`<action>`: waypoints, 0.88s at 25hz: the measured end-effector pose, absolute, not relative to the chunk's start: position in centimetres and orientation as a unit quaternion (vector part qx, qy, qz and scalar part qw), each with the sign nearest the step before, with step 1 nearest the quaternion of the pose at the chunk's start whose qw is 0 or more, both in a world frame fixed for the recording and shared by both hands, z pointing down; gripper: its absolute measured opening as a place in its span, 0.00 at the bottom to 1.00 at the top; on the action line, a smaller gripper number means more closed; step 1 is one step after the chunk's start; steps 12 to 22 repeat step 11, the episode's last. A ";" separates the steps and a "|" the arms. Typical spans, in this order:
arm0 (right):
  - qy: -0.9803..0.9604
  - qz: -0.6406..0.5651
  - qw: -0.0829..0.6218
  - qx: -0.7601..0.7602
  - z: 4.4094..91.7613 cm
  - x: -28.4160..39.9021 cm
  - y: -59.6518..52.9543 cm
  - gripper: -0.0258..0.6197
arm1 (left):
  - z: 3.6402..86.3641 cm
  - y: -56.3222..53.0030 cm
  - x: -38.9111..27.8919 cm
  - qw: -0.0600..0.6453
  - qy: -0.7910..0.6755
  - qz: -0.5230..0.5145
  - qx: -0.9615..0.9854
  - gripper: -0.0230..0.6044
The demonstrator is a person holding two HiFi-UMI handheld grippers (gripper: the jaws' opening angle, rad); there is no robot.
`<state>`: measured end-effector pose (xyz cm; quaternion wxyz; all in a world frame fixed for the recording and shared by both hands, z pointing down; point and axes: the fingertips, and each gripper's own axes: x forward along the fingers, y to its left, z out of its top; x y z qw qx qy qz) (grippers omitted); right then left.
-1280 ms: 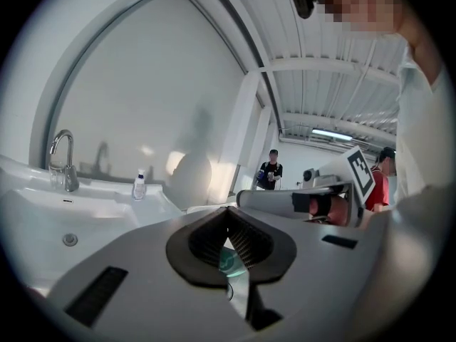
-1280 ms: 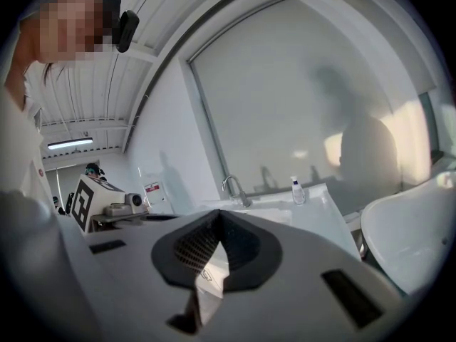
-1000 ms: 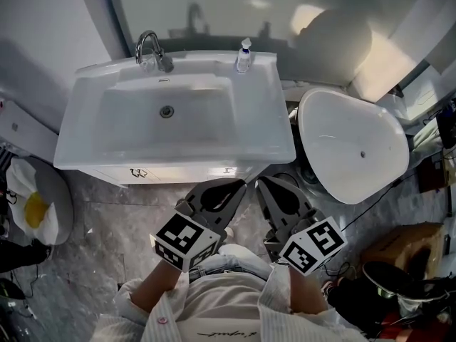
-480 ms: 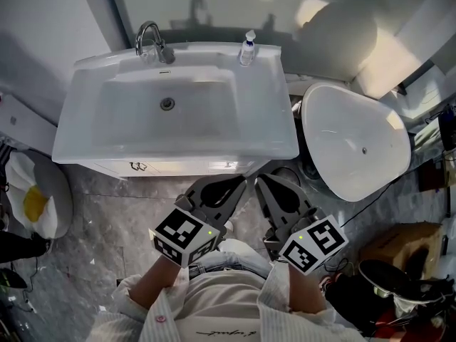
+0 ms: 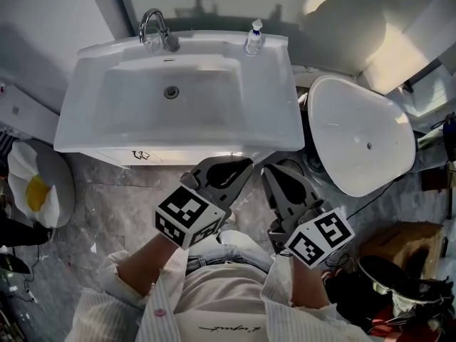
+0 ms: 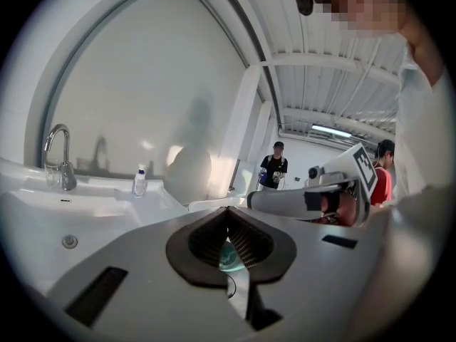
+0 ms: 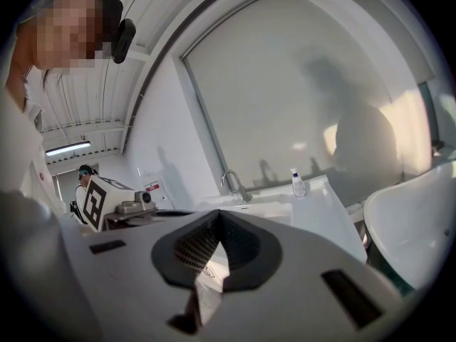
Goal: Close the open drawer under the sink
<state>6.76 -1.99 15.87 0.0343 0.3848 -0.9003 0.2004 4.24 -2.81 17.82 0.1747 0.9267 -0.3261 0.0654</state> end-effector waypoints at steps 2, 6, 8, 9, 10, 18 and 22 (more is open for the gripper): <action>-0.900 0.201 0.034 0.384 15.8 6.8 -2.0 0.05 | 17.4 -3.3 4.1 0.165 -0.324 0.070 0.929 0.06; -0.901 0.201 0.032 0.384 15.7 7.0 -1.9 0.05 | 16.4 -4.1 3.6 0.149 -0.320 0.072 0.933 0.06; -0.901 0.198 0.030 0.385 15.8 7.1 -1.9 0.05 | 16.1 -4.5 3.6 0.142 -0.317 0.070 0.935 0.06; -0.901 0.196 0.029 0.387 15.8 7.2 -1.9 0.05 | 16.0 -4.6 3.6 0.139 -0.314 0.068 0.937 0.06; -0.900 0.194 0.028 0.388 15.8 7.4 -2.0 0.05 | 15.9 -4.8 3.7 0.137 -0.311 0.067 0.938 0.06; -0.900 0.192 0.027 0.390 15.8 7.5 -2.0 0.05 | 15.8 -4.9 3.8 0.134 -0.308 0.067 0.940 0.06; -0.900 0.192 0.027 0.390 15.8 7.5 -2.0 0.05 | 15.8 -4.9 3.8 0.134 -0.308 0.067 0.940 0.06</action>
